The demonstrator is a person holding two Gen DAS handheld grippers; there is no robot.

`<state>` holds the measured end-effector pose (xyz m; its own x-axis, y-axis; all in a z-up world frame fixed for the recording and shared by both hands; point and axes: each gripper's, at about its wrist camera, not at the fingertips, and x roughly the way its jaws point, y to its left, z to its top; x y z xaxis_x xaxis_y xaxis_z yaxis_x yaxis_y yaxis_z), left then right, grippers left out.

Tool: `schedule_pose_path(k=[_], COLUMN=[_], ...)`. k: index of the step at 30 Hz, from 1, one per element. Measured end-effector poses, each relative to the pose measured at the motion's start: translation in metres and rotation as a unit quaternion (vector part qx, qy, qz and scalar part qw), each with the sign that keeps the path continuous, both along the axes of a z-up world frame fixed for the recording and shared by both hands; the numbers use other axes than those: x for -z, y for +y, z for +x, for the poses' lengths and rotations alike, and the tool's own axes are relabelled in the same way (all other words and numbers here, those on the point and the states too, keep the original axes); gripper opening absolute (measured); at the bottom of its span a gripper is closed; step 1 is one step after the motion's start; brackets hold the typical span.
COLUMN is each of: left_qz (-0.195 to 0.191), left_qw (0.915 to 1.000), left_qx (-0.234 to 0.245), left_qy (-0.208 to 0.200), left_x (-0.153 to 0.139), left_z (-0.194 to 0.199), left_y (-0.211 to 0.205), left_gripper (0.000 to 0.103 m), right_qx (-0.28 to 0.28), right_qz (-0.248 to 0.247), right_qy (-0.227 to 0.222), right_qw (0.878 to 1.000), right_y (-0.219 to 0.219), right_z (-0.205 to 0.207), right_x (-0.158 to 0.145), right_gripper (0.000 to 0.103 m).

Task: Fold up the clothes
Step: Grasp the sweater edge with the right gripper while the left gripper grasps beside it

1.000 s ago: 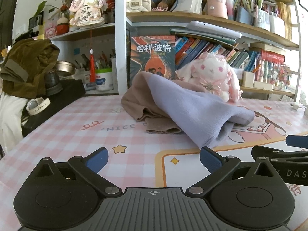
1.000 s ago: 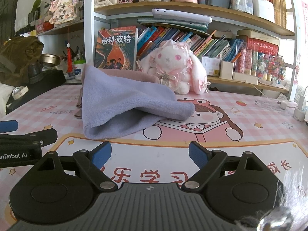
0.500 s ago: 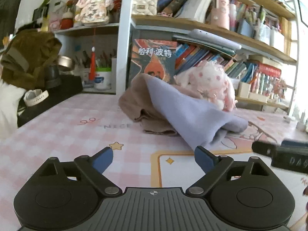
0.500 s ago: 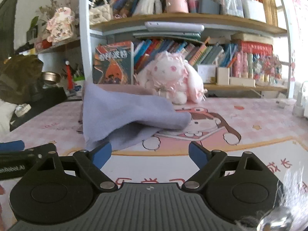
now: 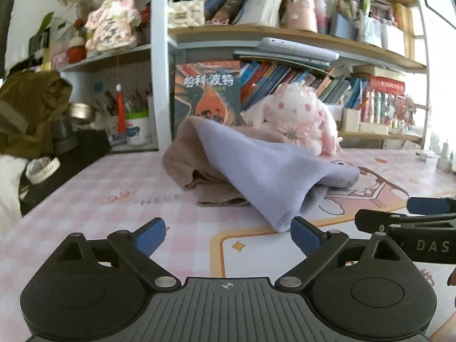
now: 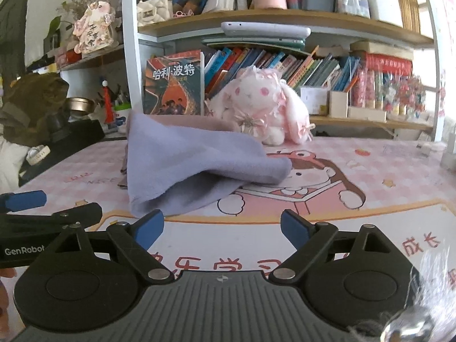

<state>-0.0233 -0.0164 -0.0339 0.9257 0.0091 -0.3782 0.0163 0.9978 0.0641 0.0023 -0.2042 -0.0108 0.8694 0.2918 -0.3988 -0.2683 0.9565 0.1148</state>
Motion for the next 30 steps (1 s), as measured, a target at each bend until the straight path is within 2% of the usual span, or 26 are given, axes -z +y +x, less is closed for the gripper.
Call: schedule_pose_path(k=[4, 7, 9, 13, 16, 20, 24, 26, 28, 29, 30], left_qz=[0.023, 0.059, 0.101, 0.168, 0.184, 0.221, 0.233, 0.242, 0.259, 0.267, 0.259], left_qw=[0.9995, 0.9974, 0.9930, 0.9823, 0.9792, 0.9723, 0.9681, 0.9653, 0.9612, 0.9591, 0.9614], left_qx=[0.019, 0.041, 0.060, 0.077, 0.076, 0.066, 0.081, 0.085, 0.082, 0.081, 0.078], left_qy=[0.000, 0.000, 0.010, 0.028, 0.039, 0.037, 0.046, 0.048, 0.048, 0.047, 0.048], left_x=[-0.014, -0.032, -0.035, -0.029, -0.028, -0.021, -0.014, -0.011, -0.008, -0.007, -0.008], left_z=[0.016, 0.039, 0.056, 0.077, 0.091, 0.101, 0.097, 0.095, 0.096, 0.097, 0.098], left_y=[-0.009, -0.024, -0.038, -0.063, -0.068, -0.071, -0.075, -0.077, -0.079, -0.080, -0.076], left_gripper=[0.096, 0.096, 0.096, 0.096, 0.096, 0.088, 0.087, 0.087, 0.087, 0.085, 0.081], right_qx=[-0.009, -0.003, -0.011, -0.028, -0.039, -0.042, -0.013, 0.006, 0.020, 0.026, 0.033], right_qz=[0.046, 0.100, 0.154, 0.244, 0.304, 0.390, 0.457, 0.477, 0.486, 0.490, 0.493], right_qy=[0.021, 0.028, 0.053, 0.101, 0.133, 0.176, 0.208, 0.219, 0.225, 0.227, 0.230], right_qw=[0.999, 0.995, 0.987, 0.964, 0.943, 0.903, 0.865, 0.851, 0.844, 0.841, 0.839], right_y=[-0.012, -0.029, -0.042, -0.058, -0.063, -0.066, -0.066, -0.065, -0.065, -0.065, -0.065], right_z=[0.008, 0.019, 0.033, 0.060, 0.078, 0.102, 0.127, 0.137, 0.147, 0.151, 0.156], right_x=[0.003, 0.002, 0.000, 0.001, 0.004, 0.015, 0.026, 0.032, 0.037, 0.039, 0.041], right_gripper=[0.089, 0.089, 0.089, 0.089, 0.089, 0.088, 0.086, 0.080, 0.068, 0.064, 0.057])
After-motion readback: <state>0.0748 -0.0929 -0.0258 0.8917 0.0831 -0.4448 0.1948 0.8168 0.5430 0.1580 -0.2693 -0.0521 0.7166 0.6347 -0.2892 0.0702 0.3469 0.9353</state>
